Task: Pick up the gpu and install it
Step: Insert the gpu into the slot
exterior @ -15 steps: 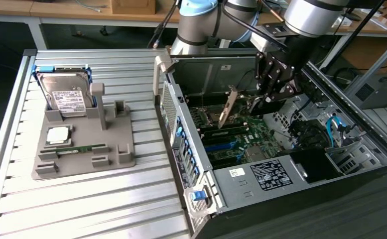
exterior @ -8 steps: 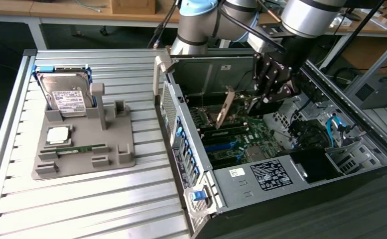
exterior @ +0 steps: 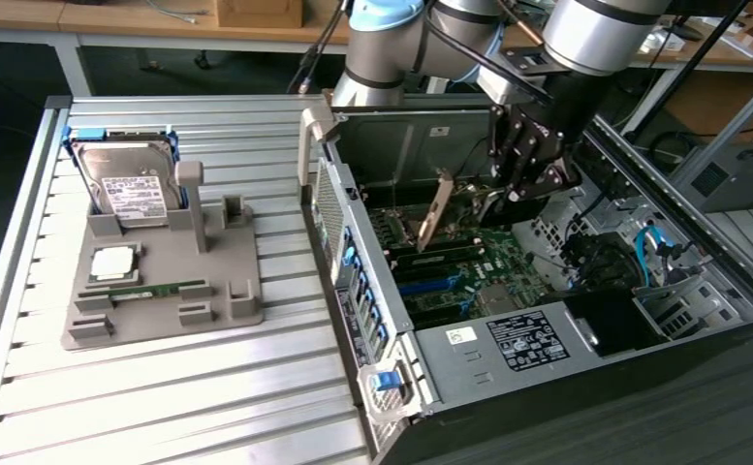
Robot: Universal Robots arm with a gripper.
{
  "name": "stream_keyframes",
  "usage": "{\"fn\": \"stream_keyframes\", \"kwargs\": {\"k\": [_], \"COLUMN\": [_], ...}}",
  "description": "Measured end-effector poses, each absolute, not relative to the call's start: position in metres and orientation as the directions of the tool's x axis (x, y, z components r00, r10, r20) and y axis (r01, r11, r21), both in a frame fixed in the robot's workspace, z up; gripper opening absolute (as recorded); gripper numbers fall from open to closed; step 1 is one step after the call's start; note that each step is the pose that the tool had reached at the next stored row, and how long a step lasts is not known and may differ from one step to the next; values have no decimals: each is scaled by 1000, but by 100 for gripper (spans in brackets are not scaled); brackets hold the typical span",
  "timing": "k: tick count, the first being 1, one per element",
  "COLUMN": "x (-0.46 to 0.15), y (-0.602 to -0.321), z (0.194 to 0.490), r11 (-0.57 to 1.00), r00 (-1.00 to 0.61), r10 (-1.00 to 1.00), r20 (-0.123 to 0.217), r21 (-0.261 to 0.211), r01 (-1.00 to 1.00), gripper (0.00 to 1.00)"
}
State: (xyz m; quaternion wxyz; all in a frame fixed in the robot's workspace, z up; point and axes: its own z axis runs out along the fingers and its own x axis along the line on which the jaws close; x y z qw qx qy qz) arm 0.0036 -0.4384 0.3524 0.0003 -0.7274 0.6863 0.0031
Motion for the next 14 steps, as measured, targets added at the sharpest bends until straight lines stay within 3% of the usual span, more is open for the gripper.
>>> {"fn": "stream_keyframes", "kwargs": {"k": [14], "x": [2], "y": [-440], "z": [347], "r11": [-58], "r00": [58], "r10": [-998], "r20": [-5], "r21": [4], "r01": [-998], "gripper": [27]}}
